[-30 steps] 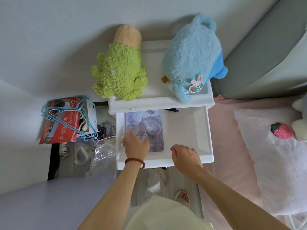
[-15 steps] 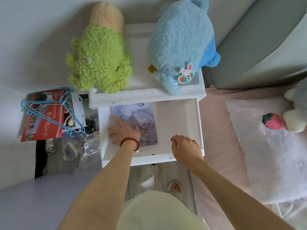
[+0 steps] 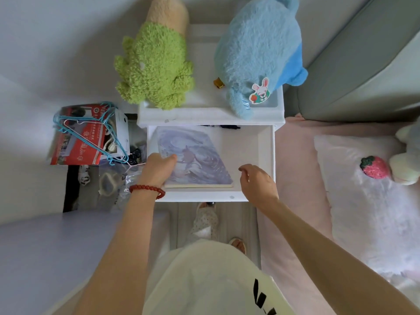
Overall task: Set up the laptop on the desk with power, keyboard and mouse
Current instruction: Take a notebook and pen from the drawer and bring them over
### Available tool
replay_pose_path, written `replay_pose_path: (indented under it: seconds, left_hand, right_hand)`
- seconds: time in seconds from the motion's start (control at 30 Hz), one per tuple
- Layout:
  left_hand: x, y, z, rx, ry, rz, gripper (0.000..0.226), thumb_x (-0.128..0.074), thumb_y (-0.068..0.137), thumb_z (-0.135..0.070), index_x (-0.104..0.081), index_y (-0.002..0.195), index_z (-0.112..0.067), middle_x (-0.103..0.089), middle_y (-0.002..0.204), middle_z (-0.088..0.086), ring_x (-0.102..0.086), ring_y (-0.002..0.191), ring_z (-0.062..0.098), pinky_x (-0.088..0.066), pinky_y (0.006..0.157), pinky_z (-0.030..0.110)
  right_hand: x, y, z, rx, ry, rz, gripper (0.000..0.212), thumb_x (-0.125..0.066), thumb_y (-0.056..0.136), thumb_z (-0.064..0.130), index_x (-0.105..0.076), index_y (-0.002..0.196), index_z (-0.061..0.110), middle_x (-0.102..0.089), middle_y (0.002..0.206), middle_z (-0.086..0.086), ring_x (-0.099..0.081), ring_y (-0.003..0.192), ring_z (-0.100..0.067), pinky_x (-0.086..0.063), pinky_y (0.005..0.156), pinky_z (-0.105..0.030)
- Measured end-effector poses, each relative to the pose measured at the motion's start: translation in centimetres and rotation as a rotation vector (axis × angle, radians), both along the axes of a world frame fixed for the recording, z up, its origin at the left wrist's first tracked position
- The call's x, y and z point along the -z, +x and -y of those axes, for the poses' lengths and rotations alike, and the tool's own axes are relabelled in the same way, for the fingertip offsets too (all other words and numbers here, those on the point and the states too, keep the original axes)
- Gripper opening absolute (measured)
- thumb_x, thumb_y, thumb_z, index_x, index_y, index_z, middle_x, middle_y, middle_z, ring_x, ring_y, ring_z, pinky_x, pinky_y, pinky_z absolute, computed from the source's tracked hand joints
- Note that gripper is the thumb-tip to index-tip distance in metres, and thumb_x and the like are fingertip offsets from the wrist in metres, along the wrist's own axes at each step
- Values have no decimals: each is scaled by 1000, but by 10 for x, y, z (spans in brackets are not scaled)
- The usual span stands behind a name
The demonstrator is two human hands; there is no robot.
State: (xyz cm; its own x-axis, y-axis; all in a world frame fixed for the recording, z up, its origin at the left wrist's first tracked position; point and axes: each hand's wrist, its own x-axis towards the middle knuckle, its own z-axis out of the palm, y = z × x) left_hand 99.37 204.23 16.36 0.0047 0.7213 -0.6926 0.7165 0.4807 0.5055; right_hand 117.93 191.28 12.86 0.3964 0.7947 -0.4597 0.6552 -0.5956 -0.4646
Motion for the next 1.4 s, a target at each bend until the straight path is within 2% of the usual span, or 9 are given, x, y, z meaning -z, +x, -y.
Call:
replay_pose_path:
  seconds: [0.27,0.4,0.6,0.8,1.07,1.13,1.2,1.27,1.4]
  left_hand:
    - [-19,-32,37,-26,50,40,17,-49,87,-19,-55,74,-9,-50,65,6,-46,58,20,-36,56,28]
    - [-18,-38,44,28,136,-28,29,-47,88,-17,-39,60,-13,-38,52,0,-34,45,15,-24,46,28]
    - [-18,-43,44,80,250,-110,23,-42,93,-19,-44,72,-8,-40,58,1,-43,58,14,-16,55,28]
    - [-18,-47,47,74,219,-64,14,-39,94,-18,-44,86,-7,-41,65,1,-42,57,14,-25,49,28]
    - [-30,-41,65,-213,118,203,9,-44,90,-11,-45,99,-10,-47,73,7,-43,60,17,-36,56,31]
    - [-38,-35,74,-258,112,297,15,-44,91,-8,-46,103,-17,-54,90,11,-52,76,21,-44,69,38]
    - [-48,-24,80,-308,45,469,22,-42,92,-3,-49,104,-19,-57,104,13,-56,91,26,-48,83,45]
    - [-57,-11,86,-406,-56,703,25,-40,92,1,-51,110,-13,-60,108,17,-60,95,30,-50,86,48]
    - [-65,1,95,-529,-106,949,29,-40,92,0,-47,120,-6,-63,108,19,-63,97,33,-51,86,48]
  right_hand:
    - [26,0,-22,-182,-23,100,46,-40,92,12,-32,137,13,-38,142,-8,-33,129,-28,-37,99,-43]
    - [50,0,-60,-350,-28,345,63,-46,88,11,-14,143,11,-21,150,-8,-23,134,-29,-31,103,-48]
    - [74,-11,-91,-516,-50,541,32,-41,84,-3,-44,116,-1,-49,117,-19,-47,106,-37,-39,85,-46]
    - [54,-18,-73,-401,-59,261,22,-41,89,5,-45,110,1,-50,112,-18,-55,92,-35,-39,70,-38]
    - [-37,-12,-14,128,253,-100,15,-37,96,15,-41,108,9,-52,71,-1,-51,62,-27,-37,55,-35]
    - [-60,-28,-2,115,339,-258,19,-36,95,11,-41,113,12,-50,69,9,-51,58,-7,-38,54,-23]
    - [-74,-47,8,1,365,-351,22,-38,94,8,-46,114,11,-58,88,6,-55,76,-2,-40,67,-14]
    - [-78,-62,15,-162,401,-288,21,-43,92,4,-54,110,4,-58,100,-9,-55,92,-21,-37,78,-17]
    - [-81,-70,23,-250,455,-130,17,-50,87,3,-61,100,0,-56,90,-16,-52,85,-31,-39,78,-26]
